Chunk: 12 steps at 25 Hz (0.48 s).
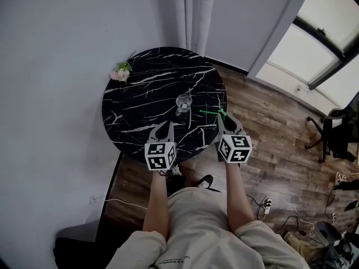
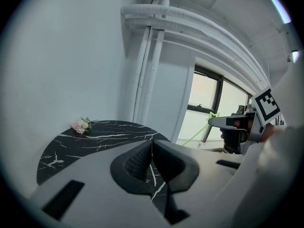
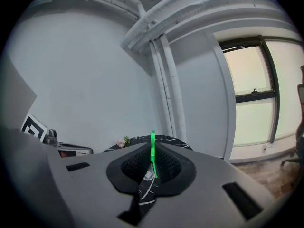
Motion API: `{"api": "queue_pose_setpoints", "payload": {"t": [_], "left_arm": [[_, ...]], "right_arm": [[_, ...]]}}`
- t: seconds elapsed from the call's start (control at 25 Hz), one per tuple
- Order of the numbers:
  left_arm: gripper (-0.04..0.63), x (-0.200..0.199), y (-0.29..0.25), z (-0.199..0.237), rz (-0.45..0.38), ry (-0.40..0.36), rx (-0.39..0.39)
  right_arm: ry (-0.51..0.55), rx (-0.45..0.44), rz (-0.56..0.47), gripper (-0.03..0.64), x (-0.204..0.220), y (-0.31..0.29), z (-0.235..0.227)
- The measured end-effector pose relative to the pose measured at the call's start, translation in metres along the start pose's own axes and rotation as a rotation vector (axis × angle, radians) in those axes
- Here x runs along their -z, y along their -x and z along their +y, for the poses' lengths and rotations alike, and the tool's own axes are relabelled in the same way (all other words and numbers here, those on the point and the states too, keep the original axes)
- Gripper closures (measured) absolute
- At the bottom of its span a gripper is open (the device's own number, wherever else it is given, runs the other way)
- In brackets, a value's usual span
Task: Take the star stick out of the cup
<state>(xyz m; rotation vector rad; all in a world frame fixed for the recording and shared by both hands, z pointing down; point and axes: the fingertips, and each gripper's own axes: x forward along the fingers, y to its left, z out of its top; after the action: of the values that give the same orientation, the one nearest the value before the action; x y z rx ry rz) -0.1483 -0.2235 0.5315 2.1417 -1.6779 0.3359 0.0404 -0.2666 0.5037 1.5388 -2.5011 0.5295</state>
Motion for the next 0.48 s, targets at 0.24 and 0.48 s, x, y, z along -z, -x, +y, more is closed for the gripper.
{"api": "queue_pose_setpoints", "payload": {"t": [0.24, 0.48], "left_arm": [[0.572, 0.028, 0.017, -0.019, -0.006, 0.000, -0.032], [0.572, 0.052, 0.023, -0.042, -0.003, 0.001, -0.027]], "right_arm": [[0.044, -0.038, 0.021, 0.571, 0.027, 0.019, 0.001], [0.080, -0.070, 0.061, 0.571, 0.055, 0.043, 0.005]]}}
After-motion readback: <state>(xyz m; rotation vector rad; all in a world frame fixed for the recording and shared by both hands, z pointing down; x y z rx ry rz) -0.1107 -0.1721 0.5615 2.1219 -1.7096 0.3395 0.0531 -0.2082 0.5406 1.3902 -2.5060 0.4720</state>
